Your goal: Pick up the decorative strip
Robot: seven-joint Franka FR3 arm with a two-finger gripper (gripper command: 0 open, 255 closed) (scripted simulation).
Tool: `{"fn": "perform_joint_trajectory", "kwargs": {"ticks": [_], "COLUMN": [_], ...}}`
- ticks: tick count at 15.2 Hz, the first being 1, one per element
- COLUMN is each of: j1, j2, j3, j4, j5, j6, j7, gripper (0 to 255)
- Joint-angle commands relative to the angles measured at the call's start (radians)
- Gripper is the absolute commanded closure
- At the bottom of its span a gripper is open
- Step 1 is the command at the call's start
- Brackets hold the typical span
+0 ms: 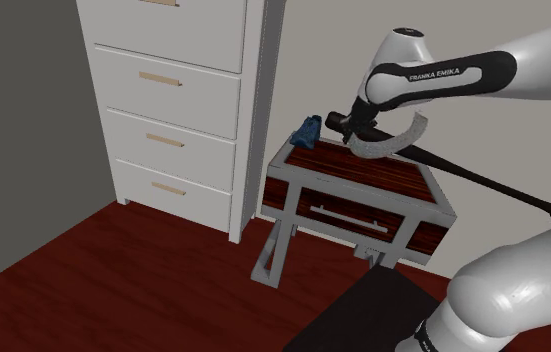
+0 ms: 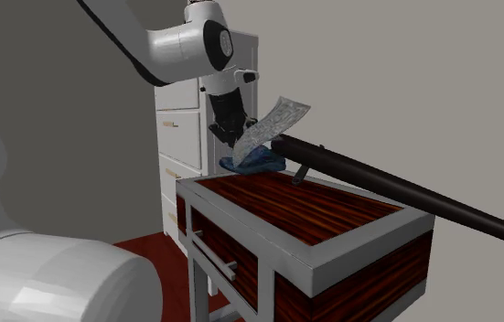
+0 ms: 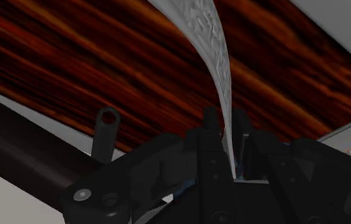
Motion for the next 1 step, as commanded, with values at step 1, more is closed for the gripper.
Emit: {"fn": "perform_joint_trajectory", "kwargs": {"ticks": [1], "j1": [0.000], "j2": [0.000], "j3": [-0.001], "j4": [0.006], "j5": [0.001], "j6": [-0.006], "j7": [-0.002], "gripper": [255]}}
